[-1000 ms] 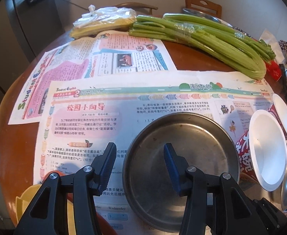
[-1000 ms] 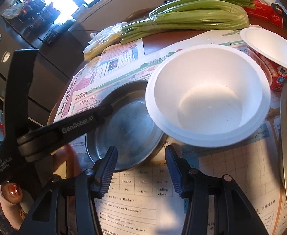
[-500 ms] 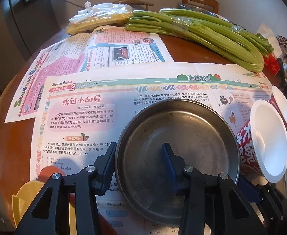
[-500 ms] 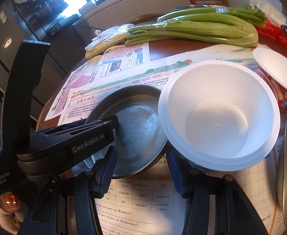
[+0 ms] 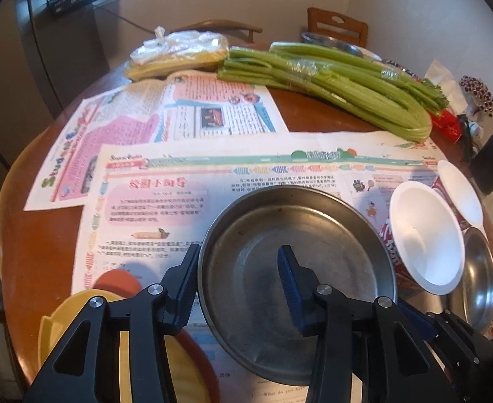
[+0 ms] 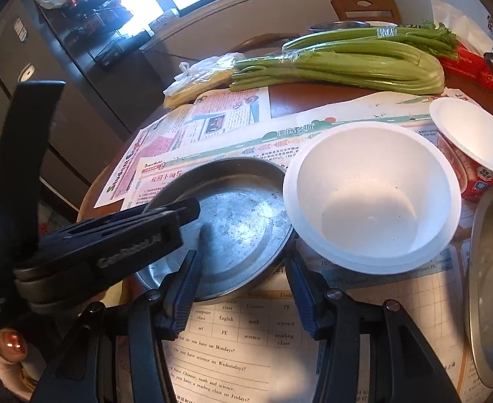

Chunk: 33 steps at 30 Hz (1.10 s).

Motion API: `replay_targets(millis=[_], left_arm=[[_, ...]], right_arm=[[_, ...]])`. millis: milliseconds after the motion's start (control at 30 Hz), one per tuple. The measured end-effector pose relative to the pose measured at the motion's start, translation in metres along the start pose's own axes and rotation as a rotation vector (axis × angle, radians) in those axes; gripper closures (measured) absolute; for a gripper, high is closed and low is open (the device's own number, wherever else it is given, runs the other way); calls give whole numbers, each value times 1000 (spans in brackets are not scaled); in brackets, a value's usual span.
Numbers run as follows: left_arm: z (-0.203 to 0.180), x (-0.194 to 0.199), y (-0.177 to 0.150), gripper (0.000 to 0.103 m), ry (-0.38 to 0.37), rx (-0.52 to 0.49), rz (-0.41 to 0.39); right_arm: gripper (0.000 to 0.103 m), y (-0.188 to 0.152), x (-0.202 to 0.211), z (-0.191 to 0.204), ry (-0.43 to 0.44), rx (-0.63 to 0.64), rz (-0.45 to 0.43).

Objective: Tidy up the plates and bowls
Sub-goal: 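Lift the steel tray with the left tool toward the stacked plates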

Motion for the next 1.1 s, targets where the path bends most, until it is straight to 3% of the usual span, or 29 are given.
replay_targets(millis=[600, 833, 1100], left_arm=[[32, 85, -9, 56, -3, 36, -142], [60, 120, -29, 56, 25, 76, -190], [90, 134, -59, 56, 38, 136, -186]], right_arm=[[51, -3, 59, 55, 56, 128, -106], [51, -16, 73, 92, 76, 210, -107], [51, -37, 74, 124, 93, 296, -74]])
Point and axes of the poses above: each gripper's, at about its wrist camera, not at the fingertips, and x roughly against the way its jaws point, z to its left, y to its top, the point moved 2 cm from there along -x, roughly the way its jaws point, and after that the axes turned 3 degrees about -z, right-handed, at the moved point
